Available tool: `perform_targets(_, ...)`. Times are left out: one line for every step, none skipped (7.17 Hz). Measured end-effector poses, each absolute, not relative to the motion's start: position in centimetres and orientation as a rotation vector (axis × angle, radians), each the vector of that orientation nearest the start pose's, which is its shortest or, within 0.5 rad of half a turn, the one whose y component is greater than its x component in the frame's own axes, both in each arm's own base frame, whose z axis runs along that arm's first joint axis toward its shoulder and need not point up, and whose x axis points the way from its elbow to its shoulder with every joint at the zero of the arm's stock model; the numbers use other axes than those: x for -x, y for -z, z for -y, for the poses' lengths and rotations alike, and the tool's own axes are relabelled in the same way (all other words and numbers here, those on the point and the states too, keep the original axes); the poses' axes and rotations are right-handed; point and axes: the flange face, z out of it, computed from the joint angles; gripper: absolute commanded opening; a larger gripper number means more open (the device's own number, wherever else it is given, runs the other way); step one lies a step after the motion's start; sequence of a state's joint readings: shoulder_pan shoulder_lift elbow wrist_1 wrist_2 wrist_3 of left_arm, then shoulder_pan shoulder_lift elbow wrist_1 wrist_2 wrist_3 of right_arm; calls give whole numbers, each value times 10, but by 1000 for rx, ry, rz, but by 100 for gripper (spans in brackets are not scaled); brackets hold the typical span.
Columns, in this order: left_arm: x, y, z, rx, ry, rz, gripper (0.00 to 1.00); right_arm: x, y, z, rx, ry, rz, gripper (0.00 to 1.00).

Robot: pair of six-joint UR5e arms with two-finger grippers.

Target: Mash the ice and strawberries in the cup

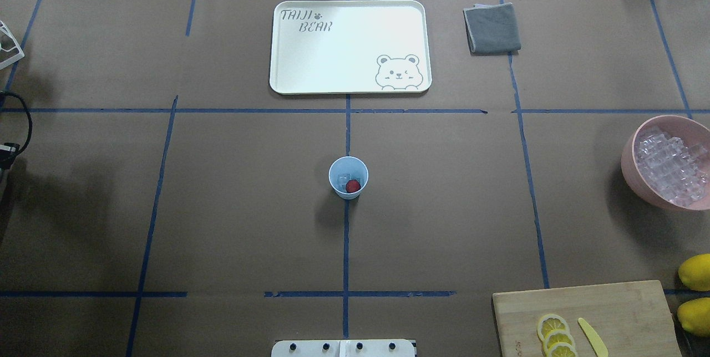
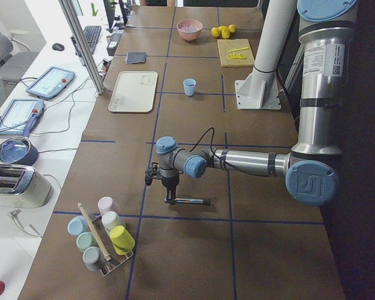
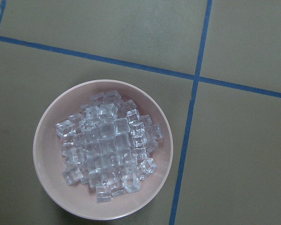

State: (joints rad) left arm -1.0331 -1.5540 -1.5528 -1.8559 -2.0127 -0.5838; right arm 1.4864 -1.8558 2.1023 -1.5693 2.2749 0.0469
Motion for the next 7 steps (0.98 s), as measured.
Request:
perform_targets(-180, -664, 479, 25, -12, -502, 59, -37, -524, 380, -191, 123, 714, 100)
perform_targets(-180, -665, 479, 26, -10, -501, 75, -37, -524, 380, -192, 123, 714, 100)
perform_targets(-180, -665, 479, 28, -7, -501, 88, -37, -524, 380, -192, 123, 714, 100)
perform_targets(-180, -665, 478, 28, -4, -500, 96, -37, -524, 380, -192, 123, 714, 100)
perform_targets(-180, -665, 478, 28, -3, -500, 99, -37, -524, 380, -191, 123, 713, 100)
perform_targets(-179, -662, 478, 24, -3, -503, 99, -37, -524, 380, -190, 122, 713, 100)
perform_targets(-177, -651, 478, 4, -7, -517, 99, -37, -526, 380, -186, 121, 713, 100)
